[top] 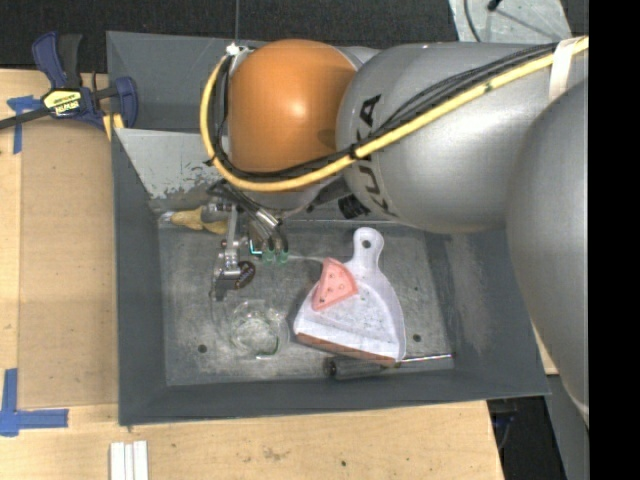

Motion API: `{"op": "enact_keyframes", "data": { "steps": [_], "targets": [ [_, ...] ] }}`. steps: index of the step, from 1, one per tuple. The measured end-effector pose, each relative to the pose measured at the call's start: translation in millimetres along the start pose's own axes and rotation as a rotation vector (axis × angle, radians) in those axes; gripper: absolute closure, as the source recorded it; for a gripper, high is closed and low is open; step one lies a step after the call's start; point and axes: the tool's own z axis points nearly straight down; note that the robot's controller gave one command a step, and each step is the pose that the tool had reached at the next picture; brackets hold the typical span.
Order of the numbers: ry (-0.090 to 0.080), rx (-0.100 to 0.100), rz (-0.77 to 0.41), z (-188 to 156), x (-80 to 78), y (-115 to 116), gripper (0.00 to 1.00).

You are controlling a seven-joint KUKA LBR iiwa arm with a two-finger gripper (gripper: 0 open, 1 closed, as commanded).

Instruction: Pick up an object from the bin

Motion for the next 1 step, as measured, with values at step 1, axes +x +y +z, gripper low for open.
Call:
{"op": "enact_keyframes", "data": {
  "steps": [1],
  "targets": [
    [-0.008,-0.003,0.003,-4.8,-1.9,-0.7,0.0]
  ]
}}
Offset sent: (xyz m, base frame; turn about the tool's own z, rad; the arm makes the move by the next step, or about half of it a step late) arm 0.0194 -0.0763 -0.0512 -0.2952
